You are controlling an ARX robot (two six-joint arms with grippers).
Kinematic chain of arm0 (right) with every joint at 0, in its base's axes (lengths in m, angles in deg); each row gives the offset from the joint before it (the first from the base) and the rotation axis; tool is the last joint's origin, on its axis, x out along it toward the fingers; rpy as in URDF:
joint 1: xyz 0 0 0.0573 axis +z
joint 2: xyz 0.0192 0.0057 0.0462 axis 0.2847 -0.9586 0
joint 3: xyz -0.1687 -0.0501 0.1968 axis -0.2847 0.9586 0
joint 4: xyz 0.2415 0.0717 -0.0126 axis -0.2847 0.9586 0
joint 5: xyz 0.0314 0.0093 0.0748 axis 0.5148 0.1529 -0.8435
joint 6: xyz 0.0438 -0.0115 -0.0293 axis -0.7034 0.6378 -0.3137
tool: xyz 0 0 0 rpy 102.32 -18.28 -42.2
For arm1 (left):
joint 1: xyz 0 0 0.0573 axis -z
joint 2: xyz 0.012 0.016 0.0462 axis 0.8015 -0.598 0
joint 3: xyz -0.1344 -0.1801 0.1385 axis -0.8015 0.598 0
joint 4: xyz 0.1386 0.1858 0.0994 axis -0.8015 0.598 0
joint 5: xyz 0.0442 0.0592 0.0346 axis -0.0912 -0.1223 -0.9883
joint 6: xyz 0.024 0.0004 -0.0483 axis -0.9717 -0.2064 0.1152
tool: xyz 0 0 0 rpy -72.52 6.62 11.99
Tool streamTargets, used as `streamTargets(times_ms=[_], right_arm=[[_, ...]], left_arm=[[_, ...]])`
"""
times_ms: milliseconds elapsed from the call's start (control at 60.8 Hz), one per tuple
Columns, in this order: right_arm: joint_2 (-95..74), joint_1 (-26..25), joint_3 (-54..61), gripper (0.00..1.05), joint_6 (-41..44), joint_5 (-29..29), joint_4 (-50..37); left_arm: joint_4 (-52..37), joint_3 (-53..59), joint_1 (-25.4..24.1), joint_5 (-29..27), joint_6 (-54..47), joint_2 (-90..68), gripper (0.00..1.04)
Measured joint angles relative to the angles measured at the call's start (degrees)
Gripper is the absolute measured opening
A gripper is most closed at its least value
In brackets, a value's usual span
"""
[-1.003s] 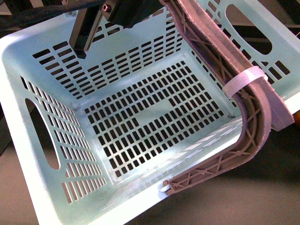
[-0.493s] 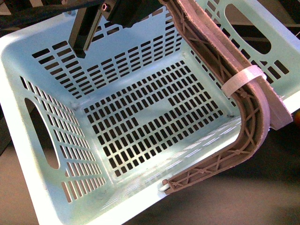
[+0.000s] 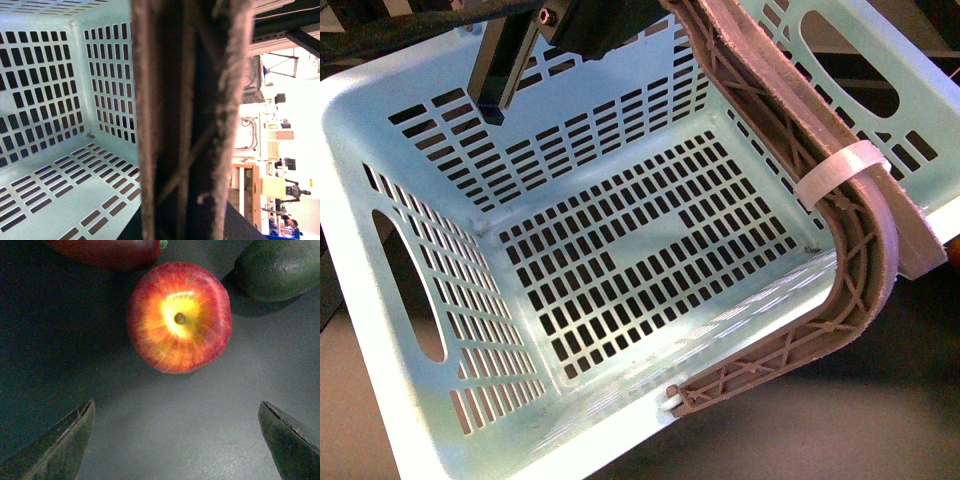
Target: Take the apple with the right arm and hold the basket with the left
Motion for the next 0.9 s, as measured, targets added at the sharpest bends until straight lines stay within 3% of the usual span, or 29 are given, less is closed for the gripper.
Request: streamTargets(times_ms=[822, 904], right_arm=[[-10.88, -1.66, -12.24, 0.96, -5.7, -1.62, 1.33], [-11.17, -1.66, -12.35, 0.85, -6.27, -1.92, 1.07]], left_arm=[[0.0, 0.0, 0.0, -0.04, 0.0, 0.0, 0.06], [0.0, 0.0, 0.0, -0.07, -0.02, 0.0, 0.06]])
